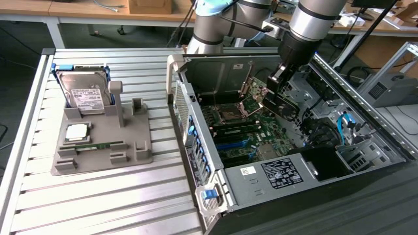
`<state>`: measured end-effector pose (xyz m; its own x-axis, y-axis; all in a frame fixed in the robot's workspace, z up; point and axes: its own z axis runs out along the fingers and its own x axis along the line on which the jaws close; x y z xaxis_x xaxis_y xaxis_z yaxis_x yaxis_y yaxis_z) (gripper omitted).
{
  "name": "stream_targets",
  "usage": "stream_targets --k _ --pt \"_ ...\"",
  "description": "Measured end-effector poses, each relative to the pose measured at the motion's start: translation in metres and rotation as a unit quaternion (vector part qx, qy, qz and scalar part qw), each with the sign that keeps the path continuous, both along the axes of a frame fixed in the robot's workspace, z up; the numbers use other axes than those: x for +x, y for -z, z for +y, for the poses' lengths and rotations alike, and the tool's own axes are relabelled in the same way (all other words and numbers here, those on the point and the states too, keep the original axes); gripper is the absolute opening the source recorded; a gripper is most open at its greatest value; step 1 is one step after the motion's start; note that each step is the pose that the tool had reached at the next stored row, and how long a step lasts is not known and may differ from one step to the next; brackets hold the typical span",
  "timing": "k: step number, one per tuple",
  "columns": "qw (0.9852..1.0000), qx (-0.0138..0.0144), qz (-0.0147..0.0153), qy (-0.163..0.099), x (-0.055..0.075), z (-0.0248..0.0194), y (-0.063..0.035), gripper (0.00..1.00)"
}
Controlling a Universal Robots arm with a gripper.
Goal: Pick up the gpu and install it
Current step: 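Insert the gpu into the slot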
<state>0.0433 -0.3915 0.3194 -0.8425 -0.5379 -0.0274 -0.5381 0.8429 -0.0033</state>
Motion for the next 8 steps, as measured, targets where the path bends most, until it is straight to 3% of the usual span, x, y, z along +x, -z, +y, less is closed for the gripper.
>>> stream_targets --k 8 --pt "0.9999 0.0 0.0 -0.011 0.0 0.0 0.0 0.27"
